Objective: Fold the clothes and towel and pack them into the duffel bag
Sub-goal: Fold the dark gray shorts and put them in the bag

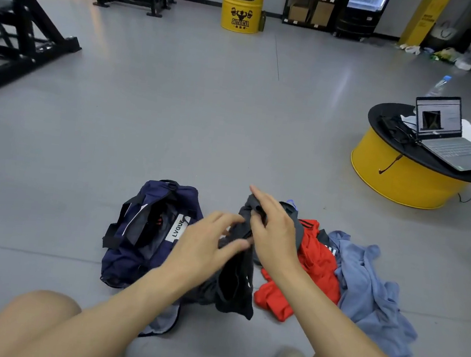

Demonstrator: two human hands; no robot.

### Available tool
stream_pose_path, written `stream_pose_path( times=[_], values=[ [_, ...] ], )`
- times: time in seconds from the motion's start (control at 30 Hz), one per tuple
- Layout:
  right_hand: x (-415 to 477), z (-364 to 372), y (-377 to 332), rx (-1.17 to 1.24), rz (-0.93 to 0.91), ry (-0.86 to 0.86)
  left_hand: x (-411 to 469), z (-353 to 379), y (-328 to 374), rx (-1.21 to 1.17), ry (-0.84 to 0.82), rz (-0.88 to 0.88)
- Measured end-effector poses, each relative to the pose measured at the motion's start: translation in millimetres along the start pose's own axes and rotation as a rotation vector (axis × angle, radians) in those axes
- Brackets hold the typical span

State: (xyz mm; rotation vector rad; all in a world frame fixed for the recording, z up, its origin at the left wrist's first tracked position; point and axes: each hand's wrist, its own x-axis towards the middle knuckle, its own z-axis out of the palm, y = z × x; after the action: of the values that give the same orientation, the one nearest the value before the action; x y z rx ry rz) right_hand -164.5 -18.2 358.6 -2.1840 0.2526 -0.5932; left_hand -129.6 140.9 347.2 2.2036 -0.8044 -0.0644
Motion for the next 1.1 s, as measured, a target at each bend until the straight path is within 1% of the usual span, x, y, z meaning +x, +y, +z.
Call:
stream_pose_path(
  times=[0.07,0.13,0.17,0.2,0.27,0.33,0.37,0.4,0.47,0.5,0.57,0.63,0.7,0.77,0.83,0.93,1.0,1.1],
  values=[
    [-0.1,-1.0,-3.3,0.193,0.134,-0.021,-4.2,9.7,2.0,-0.052,-0.064,-0.046],
    [0.7,-3.5,-5.0,0.435,0.287,-0.024,-5.7,17.8,-0.6,-0.019,-0.1,-0.043],
    [2.2,-4.9,-4.1,0.511,0.339,-0.02,-5.6,20.7,-1.7,-0.012,-0.101,-0.045],
    [3.3,-6.5,-3.8,0.571,0.371,-0.023,-4.7,22.2,-1.8,-0.023,-0.084,-0.049],
    [3.6,-8.8,-1.9,0.615,0.367,-0.048,0.0,22.1,-2.9,-0.067,-0.014,-0.071],
    [2.7,-10.9,2.3,0.533,0.313,-0.1,4.8,16.7,-3.2,-0.068,0.042,-0.105],
    [2.6,-13.7,5.1,0.427,0.274,-0.136,6.6,13.6,-3.3,-0.065,0.06,-0.117],
    [3.0,-18.3,8.6,0.269,0.218,-0.183,8.6,10.4,-4.4,-0.075,0.073,-0.124],
    [4.3,-26.2,15.3,-0.106,0.088,-0.336,11.2,4.0,-6.0,-0.114,0.087,-0.123],
    [4.8,-27.7,16.3,-0.242,0.047,-0.401,11.7,1.2,-6.9,-0.126,0.084,-0.115],
    [4.0,-27.1,13.2,-0.38,-0.01,-0.443,12.1,-4.1,-8.2,-0.134,0.077,-0.091],
    [3.1,-24.4,12.7,-0.411,-0.048,-0.438,12.1,-9.1,-9.3,-0.112,0.1,-0.076],
    [1.4,-22.9,10.3,-0.369,-0.064,-0.4,13.1,-10.5,-13.4,-0.07,0.131,-0.099],
    [0.4,-22.7,7.5,-0.311,-0.077,-0.327,13.7,-9.5,-16.3,-0.019,0.126,-0.101],
    [-1.7,-23.5,2.4,-0.247,-0.047,-0.266,11.6,-5.1,-17.4,0.005,0.102,-0.069],
    [-3.8,-26.9,-1.6,-0.109,0.023,-0.234,9.4,2.7,-23.8,0.058,0.133,0.023],
    [-4.6,-28.8,-4.7,0.067,0.134,-0.238,9.1,7.1,-27.9,0.089,0.118,0.057],
    [-0.2,-26.4,-7.4,0.379,0.366,-0.174,2.8,14.3,-21.7,0.085,0.008,0.063]
  ],
)
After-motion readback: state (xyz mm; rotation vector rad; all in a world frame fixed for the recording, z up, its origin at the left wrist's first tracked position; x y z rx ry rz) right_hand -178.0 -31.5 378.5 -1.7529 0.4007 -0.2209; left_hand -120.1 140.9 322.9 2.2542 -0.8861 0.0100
